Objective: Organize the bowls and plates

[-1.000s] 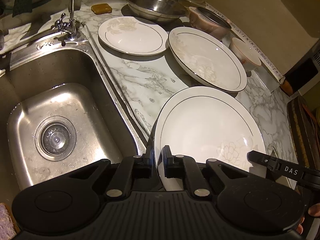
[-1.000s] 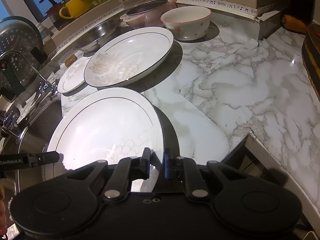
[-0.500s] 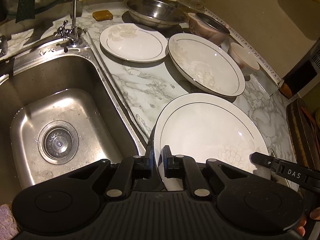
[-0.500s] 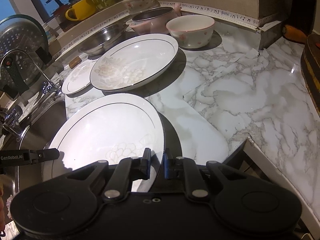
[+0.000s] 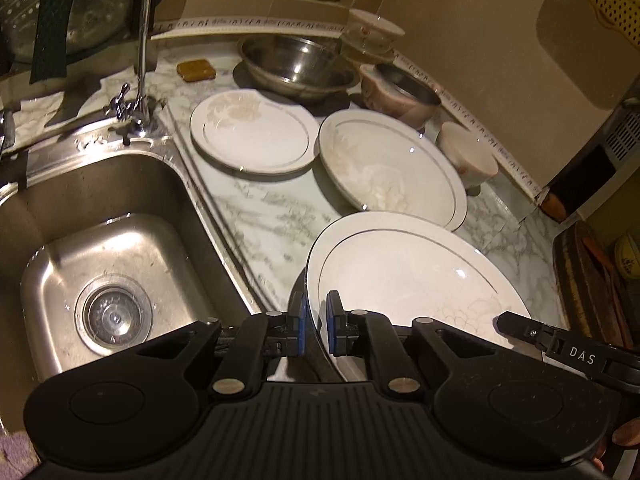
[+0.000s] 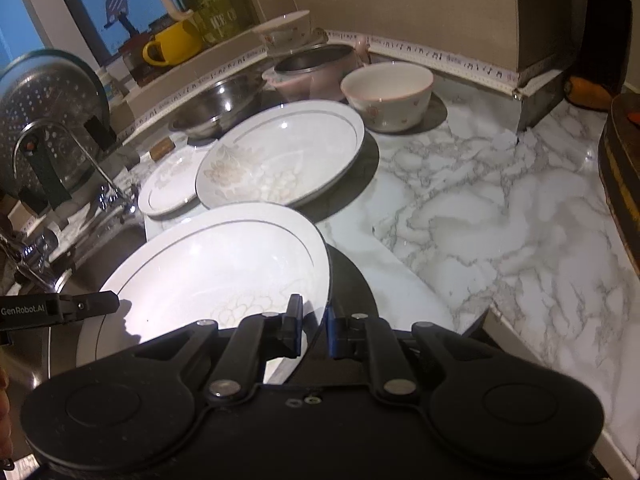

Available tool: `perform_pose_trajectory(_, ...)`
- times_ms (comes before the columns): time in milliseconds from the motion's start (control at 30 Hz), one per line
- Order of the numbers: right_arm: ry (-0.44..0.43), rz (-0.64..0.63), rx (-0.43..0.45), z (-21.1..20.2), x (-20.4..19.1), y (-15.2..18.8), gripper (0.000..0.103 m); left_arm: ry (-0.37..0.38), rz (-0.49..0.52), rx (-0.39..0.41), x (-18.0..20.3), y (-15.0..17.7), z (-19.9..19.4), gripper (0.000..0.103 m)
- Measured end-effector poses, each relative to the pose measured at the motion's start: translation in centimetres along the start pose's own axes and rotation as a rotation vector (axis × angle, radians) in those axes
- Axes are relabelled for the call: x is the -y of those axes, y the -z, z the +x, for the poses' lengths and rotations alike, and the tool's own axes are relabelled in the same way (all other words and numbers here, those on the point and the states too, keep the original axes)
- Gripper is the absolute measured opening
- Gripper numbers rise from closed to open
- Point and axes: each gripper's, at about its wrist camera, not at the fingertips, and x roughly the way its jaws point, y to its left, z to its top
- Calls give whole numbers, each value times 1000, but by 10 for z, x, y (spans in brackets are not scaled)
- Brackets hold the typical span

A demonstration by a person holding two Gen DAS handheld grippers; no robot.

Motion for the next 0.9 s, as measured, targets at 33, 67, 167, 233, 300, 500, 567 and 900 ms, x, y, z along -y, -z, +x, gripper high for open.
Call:
perform_pose_trajectory(33,0,0,8,-1,0,-2,12,-1,5,4,1,-3,0,9)
perform_pose_trajectory(67,1,-2,12,-2,-1,-4,12,0,8,8,1,-5,0,9)
perform_pose_trajectory(167,6,-9,25,-1,-3,-10,12,3,14,21,3,-14,1,9)
perform_pose_trajectory(233,9,-11,34,0,-5,-14,12,3,25,30,3,-18,1,9)
perform_pose_trajectory(300,14,-14,45,0,-7,-19,12,6,32,38,4,-23,1,9)
perform_pose_trajectory(500,19,-17,71,0,-10,-33,12,15,54,61,7,-43,5,9)
perform_pose_trajectory(567,23,-21,78,2,-11,-39,12,13,65,64,8,-50,10,9)
perform_pose_trajectory(900,32,-52,89,30,-6,-82,12,-17,72,80,17,-91,48,9)
